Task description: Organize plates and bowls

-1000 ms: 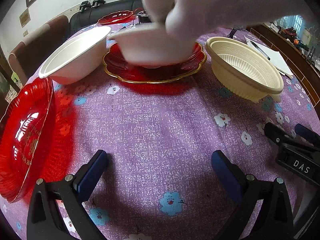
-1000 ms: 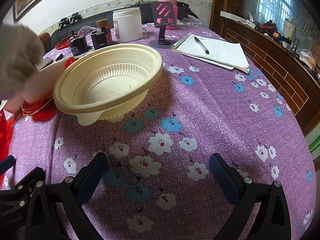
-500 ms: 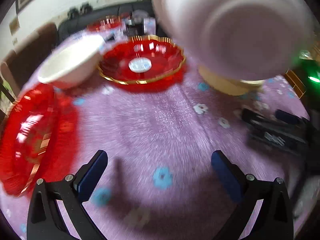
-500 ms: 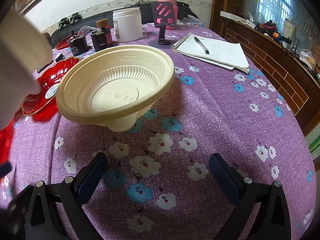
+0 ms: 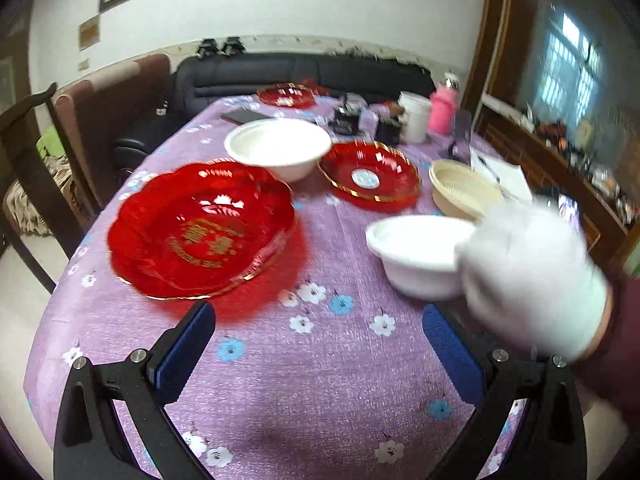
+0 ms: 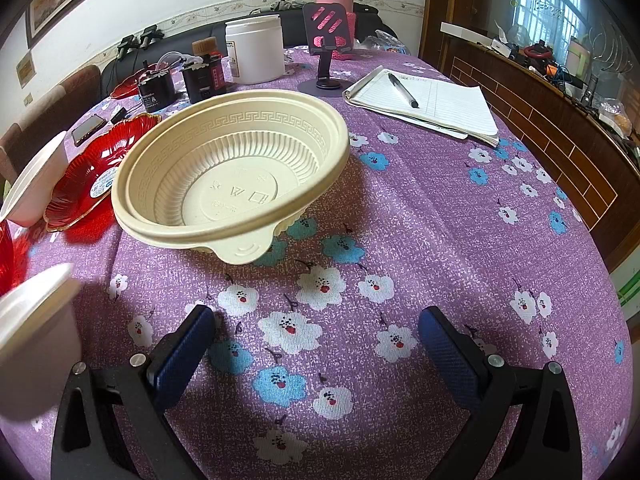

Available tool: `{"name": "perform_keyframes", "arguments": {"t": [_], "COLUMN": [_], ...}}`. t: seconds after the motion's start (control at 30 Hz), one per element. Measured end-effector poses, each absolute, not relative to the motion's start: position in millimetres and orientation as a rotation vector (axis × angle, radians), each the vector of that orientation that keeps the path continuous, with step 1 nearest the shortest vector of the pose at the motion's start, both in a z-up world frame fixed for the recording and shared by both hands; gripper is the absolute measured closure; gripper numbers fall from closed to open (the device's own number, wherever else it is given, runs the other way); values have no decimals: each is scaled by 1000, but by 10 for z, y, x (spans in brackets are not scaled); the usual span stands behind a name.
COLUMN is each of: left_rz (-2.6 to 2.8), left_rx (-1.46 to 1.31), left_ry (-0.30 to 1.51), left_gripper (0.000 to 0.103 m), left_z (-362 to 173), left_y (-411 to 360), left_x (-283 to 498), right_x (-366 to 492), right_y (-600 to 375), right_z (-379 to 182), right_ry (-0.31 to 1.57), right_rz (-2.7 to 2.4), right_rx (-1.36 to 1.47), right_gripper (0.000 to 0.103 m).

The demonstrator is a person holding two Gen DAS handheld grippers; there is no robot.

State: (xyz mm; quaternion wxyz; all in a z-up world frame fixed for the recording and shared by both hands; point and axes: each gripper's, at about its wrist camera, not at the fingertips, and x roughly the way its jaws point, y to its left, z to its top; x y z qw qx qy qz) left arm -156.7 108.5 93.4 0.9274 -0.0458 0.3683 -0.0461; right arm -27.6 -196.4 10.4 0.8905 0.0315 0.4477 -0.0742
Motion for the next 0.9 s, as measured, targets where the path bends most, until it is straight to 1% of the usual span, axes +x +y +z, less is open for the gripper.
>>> {"name": "perform_keyframes", "arguments": {"t": [0.1,0.17,0.23,0.3,0.67,0.9], "left_rz": [-119,-142,-154,-150,94,317], "left_rx": [-191,-237,-219,-207,-226,-142], "left_ry": [722,760,815,819,632,423], "left_gripper": [0,0,0,0,0,0], "left_z": [932,874,835,833,1095,1396], "left_y": [1138,1137,1100,1125,1521,1582], "left_x": [-1562,-1536,-1528,-1546,-1719,-2027], "right_x": [-276,-276,-276,-276,-276,-276], "right_y": [-1964,-1963,-1964,-1963,-1964,-1964], "right_z": [104,104,104,104,104,104], "right_ry": [930,930,930,930,930,930], "right_rz": [-154,-154,-154,-154,-154,-154], "right_rx": [65,65,65,65,65,65], "right_gripper": [1,1,1,1,1,1]}}
